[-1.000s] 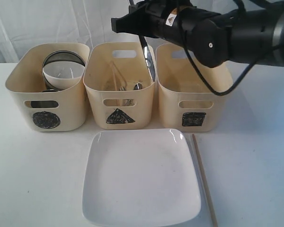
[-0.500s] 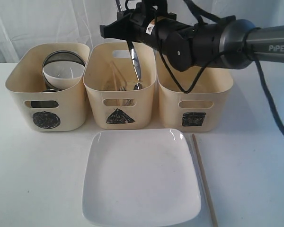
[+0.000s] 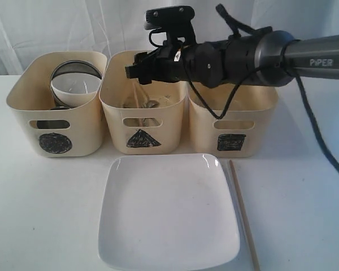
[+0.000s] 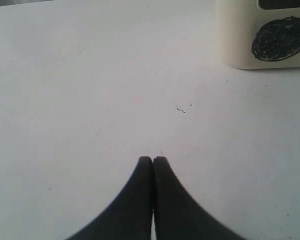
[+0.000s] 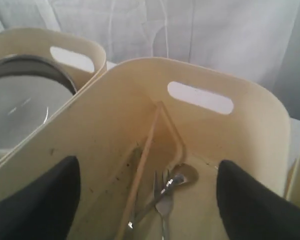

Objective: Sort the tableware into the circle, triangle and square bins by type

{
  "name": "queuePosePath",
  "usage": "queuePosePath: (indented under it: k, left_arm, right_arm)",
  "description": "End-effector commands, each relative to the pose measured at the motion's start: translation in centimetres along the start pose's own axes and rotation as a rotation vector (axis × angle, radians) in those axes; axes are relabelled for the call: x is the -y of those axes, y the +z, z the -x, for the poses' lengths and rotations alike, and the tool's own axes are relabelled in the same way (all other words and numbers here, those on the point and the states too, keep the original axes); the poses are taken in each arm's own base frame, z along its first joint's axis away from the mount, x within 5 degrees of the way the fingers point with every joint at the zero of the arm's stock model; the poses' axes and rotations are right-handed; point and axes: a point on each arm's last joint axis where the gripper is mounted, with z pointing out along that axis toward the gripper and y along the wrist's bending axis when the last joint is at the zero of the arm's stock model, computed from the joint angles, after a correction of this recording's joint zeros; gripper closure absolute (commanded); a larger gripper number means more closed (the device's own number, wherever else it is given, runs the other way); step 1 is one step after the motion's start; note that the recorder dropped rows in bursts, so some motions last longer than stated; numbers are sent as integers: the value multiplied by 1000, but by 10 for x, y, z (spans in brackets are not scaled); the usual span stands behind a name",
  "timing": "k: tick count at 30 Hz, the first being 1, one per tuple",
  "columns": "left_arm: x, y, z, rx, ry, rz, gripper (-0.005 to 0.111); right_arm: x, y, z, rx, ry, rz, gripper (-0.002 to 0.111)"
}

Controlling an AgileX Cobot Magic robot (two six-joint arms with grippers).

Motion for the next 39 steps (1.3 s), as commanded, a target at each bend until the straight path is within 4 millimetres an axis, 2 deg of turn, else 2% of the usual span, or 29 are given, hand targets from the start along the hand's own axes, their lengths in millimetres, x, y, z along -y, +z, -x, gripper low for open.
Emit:
queuePosePath:
  k: [1, 4, 11, 15, 23, 26, 33, 39]
  left_arm:
    - [1, 0, -1, 3, -11, -9, 107]
    - [1, 0, -1, 3, -11, -9, 107]
    - [1, 0, -1, 3, -11, -9, 107]
    - [1, 0, -1, 3, -11, -9, 107]
    - [1, 0, -1, 3, -11, -9, 107]
    - [1, 0, -1, 3, -11, -9, 107]
    - [1, 0, -1, 3, -11, -9, 107]
    - [1, 0, -1, 3, -11, -9, 107]
  right_arm:
    - [-1, -40, 28, -66, -216, 13, 45]
    - [-3, -65, 37, -150, -249, 26, 46]
    - [0, -116, 41, -389, -321, 19, 46]
    - [1, -143, 44, -468, -307, 13, 46]
    - [-1, -208, 66, -439, -271, -1, 46]
    - [-2, -231, 67, -398, -225, 3, 46]
    - [-2, -271, 44, -379, -180, 6, 46]
    - [1, -292, 4, -393, -158, 2, 46]
